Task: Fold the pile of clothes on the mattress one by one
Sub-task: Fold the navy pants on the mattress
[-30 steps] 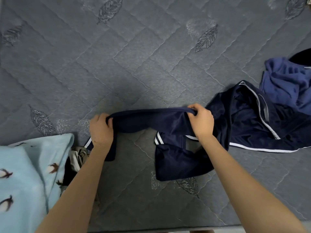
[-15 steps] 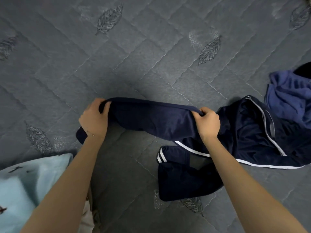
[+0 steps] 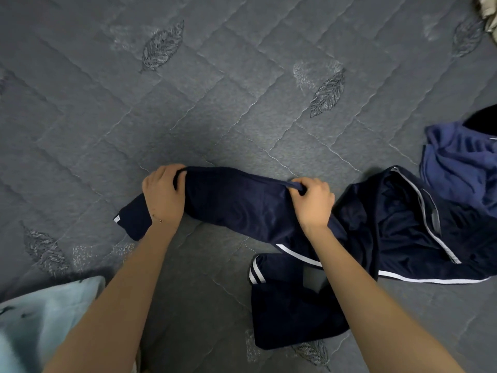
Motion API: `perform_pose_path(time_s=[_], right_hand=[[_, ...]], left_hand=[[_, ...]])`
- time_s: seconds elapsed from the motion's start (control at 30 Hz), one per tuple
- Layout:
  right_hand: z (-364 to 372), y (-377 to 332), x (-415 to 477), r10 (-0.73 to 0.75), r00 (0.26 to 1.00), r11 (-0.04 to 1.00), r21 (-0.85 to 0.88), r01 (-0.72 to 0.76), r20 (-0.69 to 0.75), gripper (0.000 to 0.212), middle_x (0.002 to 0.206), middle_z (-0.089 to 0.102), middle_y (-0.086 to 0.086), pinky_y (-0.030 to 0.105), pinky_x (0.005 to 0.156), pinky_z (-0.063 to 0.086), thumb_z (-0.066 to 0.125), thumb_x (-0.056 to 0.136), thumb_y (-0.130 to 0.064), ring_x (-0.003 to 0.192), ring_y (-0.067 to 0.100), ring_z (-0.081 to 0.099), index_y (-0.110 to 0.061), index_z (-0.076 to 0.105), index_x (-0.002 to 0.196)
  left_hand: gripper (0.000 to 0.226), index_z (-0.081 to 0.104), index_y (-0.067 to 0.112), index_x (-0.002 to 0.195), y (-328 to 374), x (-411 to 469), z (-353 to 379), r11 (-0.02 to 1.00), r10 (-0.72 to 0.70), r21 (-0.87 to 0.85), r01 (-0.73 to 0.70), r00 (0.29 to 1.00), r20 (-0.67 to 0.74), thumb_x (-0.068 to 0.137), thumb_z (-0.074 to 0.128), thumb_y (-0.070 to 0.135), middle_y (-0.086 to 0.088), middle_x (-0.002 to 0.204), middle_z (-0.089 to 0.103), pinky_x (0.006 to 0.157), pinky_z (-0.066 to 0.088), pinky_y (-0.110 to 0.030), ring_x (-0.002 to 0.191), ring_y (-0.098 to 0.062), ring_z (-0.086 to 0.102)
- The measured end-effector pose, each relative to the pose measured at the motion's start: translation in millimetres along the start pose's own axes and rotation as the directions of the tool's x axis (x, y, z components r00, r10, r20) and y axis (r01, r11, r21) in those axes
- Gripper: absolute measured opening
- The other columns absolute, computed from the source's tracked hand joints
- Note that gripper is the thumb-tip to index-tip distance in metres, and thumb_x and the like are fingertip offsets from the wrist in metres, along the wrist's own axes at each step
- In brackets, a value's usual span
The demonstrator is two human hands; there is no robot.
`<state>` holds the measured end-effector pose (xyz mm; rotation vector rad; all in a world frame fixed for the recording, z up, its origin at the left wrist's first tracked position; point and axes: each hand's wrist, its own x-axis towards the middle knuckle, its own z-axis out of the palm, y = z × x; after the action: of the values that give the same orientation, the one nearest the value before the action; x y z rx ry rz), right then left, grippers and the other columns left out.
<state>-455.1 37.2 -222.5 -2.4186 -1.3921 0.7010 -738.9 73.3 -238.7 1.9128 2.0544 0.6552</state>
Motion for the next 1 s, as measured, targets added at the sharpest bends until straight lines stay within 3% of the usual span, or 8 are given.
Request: perform_pose_path(time_s=[0.17, 0.27, 0.43, 0.53, 0.67, 0.77, 0.87, 1.0], right_hand=[[6.5, -11.9, 1.8, -0.09, 0.996, 0.996, -0.018, 0.091, 0.016, 0.014, 0.103, 0.069, -0.002, 0.034, 0.088, 0.028, 0.061, 0.091, -0.028, 0.102, 0.024, 0.056, -0.022, 0.072, 0.099], [2.3, -19.4, 6.6, 0.001, 0.997, 0.998, 0.057, 0.004, -0.078, 0.021, 0.084, 0.071, 0.004, 0.035, 0.086, 0.03, 0.059, 0.093, -0.033, 0.084, 0.027, 0.06, -0.017, 0.071, 0.088], [4.1, -24.9, 9.9, 0.072, 0.984, 0.993, 0.103, -0.056, -0.165, 0.016, 0.086, 0.065, -0.001, 0.032, 0.084, 0.023, 0.057, 0.094, -0.032, 0.092, 0.024, 0.057, -0.021, 0.067, 0.089], [11.7, -24.4, 3.8, -0.082, 0.985, 0.996, 0.033, 0.087, -0.151, 0.031, 0.115, 0.058, 0.004, 0.037, 0.1, 0.025, 0.064, 0.089, -0.026, 0.112, 0.023, 0.047, -0.021, 0.064, 0.119], [28.2, -32.8, -18.0, -0.425, 0.898, 0.904, 0.003, 0.428, -0.111, 0.036, 0.11, 0.059, 0.009, 0.038, 0.09, 0.037, 0.072, 0.076, -0.017, 0.104, 0.026, 0.049, -0.013, 0.067, 0.112], [48.4, -39.9, -38.5, -0.509, 0.848, 0.858, -0.002, 0.514, 0.147, 0.043, 0.118, 0.059, 0.009, 0.045, 0.09, 0.044, 0.076, 0.076, -0.03, 0.108, 0.033, 0.055, -0.014, 0.066, 0.116], [63.3, -41.8, -54.6, -0.434, 0.809, 0.864, -0.072, 0.499, 0.397, 0.078, 0.153, 0.03, 0.005, 0.045, 0.118, 0.014, 0.071, 0.078, -0.051, 0.14, 0.028, 0.024, -0.023, 0.041, 0.145], [74.9, -39.4, -66.1, -0.447, 0.824, 0.857, -0.096, 0.505, 0.348, 0.071, 0.158, 0.024, 0.007, 0.046, 0.119, 0.004, 0.07, 0.083, -0.041, 0.146, 0.03, 0.017, -0.027, 0.039, 0.146]], left_hand=[[0.022, 0.067, 0.01, 0.111, 5.1, 4.7, -4.4, 0.991, -0.121, -0.061, 0.12, 0.993, -0.008, 0.1, 0.05, 0.017, -0.012, 0.103, 0.068, 0.078, 0.045, -0.034, 0.094, -0.029, 0.062], [0.025, 0.069, 0.011, 0.107, -2.1, 14.7, -9.8, 0.999, -0.001, 0.052, 0.007, 0.994, -0.111, 0.099, 0.049, 0.023, -0.012, 0.092, 0.067, 0.073, 0.043, -0.038, 0.082, -0.033, 0.06], [0.028, 0.062, 0.018, 0.125, -2.1, 16.7, -4.8, 0.988, 0.148, 0.07, -0.138, 0.976, -0.161, 0.098, 0.053, 0.021, -0.008, 0.118, 0.06, 0.102, 0.031, -0.039, 0.11, -0.028, 0.05], [0.032, 0.059, 0.016, 0.128, -5.5, -3.7, -0.7, 0.977, 0.197, 0.105, -0.187, 0.976, -0.094, 0.096, 0.054, 0.018, -0.012, 0.132, 0.052, 0.11, 0.028, -0.045, 0.121, -0.031, 0.045], [0.024, 0.064, 0.014, 0.117, -13.6, -48.9, 1.3, 0.964, 0.239, 0.138, -0.229, 0.969, -0.06, 0.095, 0.054, 0.019, -0.013, 0.115, 0.055, 0.089, 0.042, -0.052, 0.105, -0.029, 0.047], [0.038, 0.054, 0.013, 0.132, -25.3, -70.3, 1.9, 0.976, 0.045, 0.214, -0.026, 0.995, -0.086, 0.097, 0.052, 0.026, -0.015, 0.127, 0.05, 0.099, 0.035, -0.053, 0.117, -0.03, 0.043], [0.059, 0.035, 0.003, 0.145, -31.6, -64.2, -7.4, 0.925, -0.357, 0.06, 0.374, 0.914, -0.193, 0.096, 0.055, 0.027, -0.022, 0.145, 0.037, 0.113, 0.021, -0.047, 0.135, -0.036, 0.033], [0.062, 0.04, -0.012, 0.135, -48.7, -46.1, -13.6, 0.76, -0.644, -0.159, 0.631, 0.764, -0.043, 0.094, 0.061, 0.029, -0.029, 0.142, 0.038, 0.116, 0.021, -0.047, 0.136, -0.043, 0.03]])
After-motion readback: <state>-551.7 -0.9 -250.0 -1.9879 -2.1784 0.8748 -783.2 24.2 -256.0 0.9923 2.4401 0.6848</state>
